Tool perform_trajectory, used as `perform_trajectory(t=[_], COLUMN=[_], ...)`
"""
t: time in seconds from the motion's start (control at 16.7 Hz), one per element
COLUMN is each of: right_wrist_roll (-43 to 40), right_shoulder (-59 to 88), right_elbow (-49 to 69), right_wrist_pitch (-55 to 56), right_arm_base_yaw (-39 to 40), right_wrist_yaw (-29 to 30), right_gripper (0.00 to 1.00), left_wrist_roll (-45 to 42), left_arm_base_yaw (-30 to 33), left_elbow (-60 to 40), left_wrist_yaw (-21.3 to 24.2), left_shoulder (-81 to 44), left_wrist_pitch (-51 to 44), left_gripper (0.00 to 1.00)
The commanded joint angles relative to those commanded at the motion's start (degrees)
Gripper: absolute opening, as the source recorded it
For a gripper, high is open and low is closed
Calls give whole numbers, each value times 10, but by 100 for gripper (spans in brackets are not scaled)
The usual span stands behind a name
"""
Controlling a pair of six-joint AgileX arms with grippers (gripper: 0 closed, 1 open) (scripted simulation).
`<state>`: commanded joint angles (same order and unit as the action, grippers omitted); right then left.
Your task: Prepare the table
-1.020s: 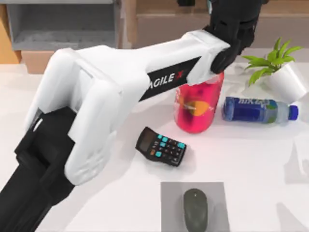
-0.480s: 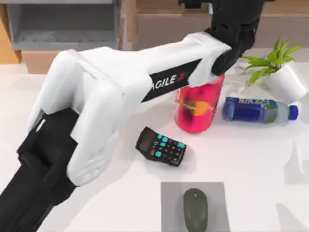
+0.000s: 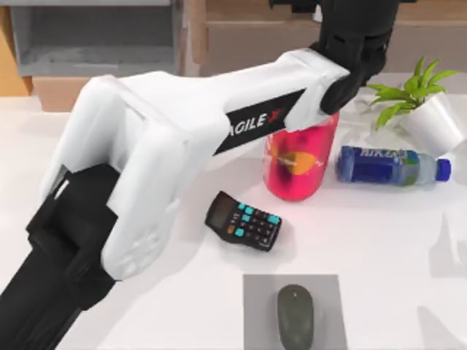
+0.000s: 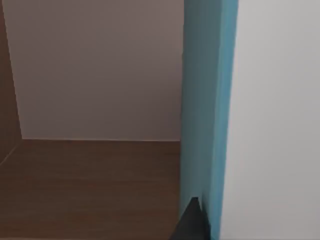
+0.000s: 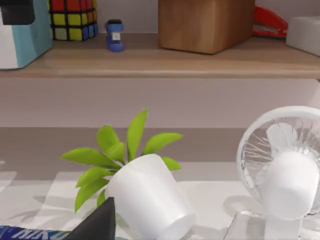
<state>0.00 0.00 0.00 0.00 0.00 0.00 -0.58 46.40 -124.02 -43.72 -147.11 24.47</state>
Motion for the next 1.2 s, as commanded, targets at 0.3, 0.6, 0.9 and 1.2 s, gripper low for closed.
perform_trajectory(t=[0.3,0.6,0.9,1.2], right_wrist_roll=[0,0,0,0], right_shoulder=[0,0,0,0], right_elbow=[0,0,0,0], right_wrist_pitch=[0,0,0,0], right_arm_base_yaw=[0,0,0,0], right_wrist_yaw=[0,0,0,0], right_gripper=[100,100,100,100], left_wrist_roll=[0,-1,-3,-4], left_arm_base_yaw=[0,-1,14,28], left_elbow=[0,1,62,127], left_wrist_yaw=[0,-1,-16,-30], left_shoulder=[0,2,49,88], left_wrist_pitch=[0,1,23,42], left_gripper=[0,0,0,0])
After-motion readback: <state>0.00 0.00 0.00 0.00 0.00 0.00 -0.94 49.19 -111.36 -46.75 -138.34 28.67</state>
